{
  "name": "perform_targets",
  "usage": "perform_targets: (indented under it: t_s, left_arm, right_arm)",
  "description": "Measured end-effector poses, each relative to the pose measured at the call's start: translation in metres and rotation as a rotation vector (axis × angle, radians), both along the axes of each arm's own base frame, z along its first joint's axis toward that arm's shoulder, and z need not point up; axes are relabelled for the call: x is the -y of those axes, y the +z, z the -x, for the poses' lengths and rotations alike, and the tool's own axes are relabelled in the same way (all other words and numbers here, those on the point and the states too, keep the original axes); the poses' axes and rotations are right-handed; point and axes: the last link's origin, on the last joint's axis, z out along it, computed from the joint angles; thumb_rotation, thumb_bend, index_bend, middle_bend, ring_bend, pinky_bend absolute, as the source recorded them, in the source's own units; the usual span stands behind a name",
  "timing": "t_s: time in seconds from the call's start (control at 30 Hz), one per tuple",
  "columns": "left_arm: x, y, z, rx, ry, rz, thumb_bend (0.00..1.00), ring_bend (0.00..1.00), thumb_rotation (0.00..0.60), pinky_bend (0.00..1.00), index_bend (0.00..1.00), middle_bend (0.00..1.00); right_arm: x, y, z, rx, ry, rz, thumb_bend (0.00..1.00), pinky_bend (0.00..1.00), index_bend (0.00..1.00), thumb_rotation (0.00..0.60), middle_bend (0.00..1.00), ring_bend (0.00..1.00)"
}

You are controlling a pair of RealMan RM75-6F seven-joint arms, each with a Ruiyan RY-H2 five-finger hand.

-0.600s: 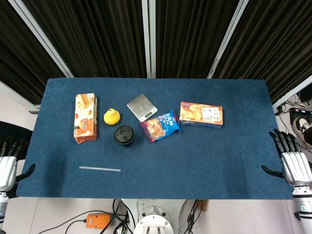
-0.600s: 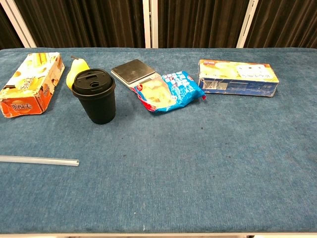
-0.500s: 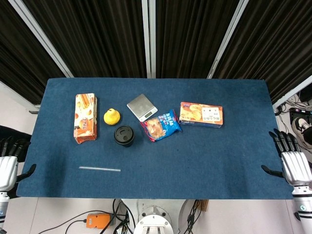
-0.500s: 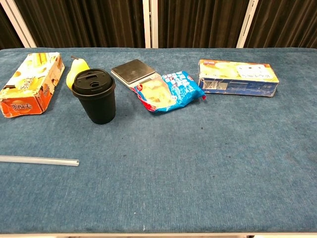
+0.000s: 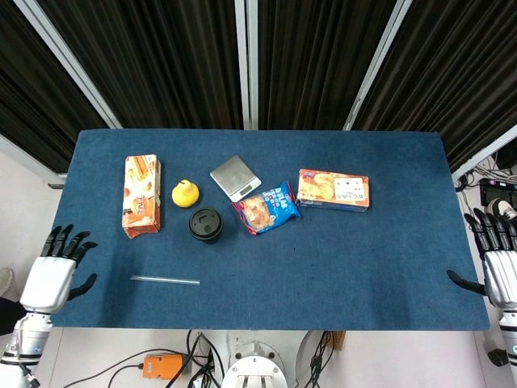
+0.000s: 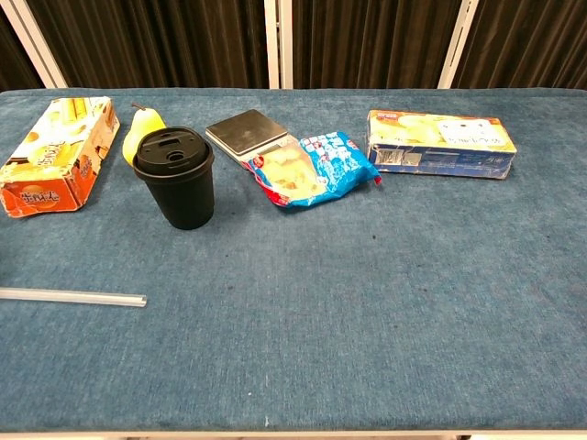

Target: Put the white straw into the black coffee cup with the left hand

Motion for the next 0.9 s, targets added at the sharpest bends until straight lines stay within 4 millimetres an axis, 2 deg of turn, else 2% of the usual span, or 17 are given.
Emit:
perform_targets:
  t_s: [0.23,0.4,0.6,0.9]
  left_arm:
    - [-0.005,-0.051,-0.033,-0.111,-0.116,0.155,0.21,0.04,0.600,0.00,0.39,0.17]
    - [-0.008,-0.088,-0.058,-0.127,-0.175,0.234,0.23,0.04,0.600,0.00,0.40,0.17]
    - [-0.014,-0.113,-0.070,-0.155,-0.171,0.264,0.23,0.03,0.600,0.00,0.42,0.17]
    - [-0.019,-0.134,-0.072,-0.195,-0.109,0.278,0.23,0.02,0.600,0.00,0.45,0.17]
  right_arm:
    - [-0.001,-0.002,0.000,-0.004,-0.004,-0.012,0.20,0.03,0.00,0.600,0.07,0.00]
    - [-0.001,-0.003,0.000,-0.006,-0.011,-0.019,0.20,0.03,0.00,0.600,0.07,0.00]
    - [-0.001,-0.005,0.001,-0.007,-0.020,-0.027,0.20,0.03,0.00,0.600,0.07,0.00]
    - [0.002,-0.008,0.004,-0.004,-0.035,-0.036,0.20,0.03,0.00,0.600,0.07,0.00]
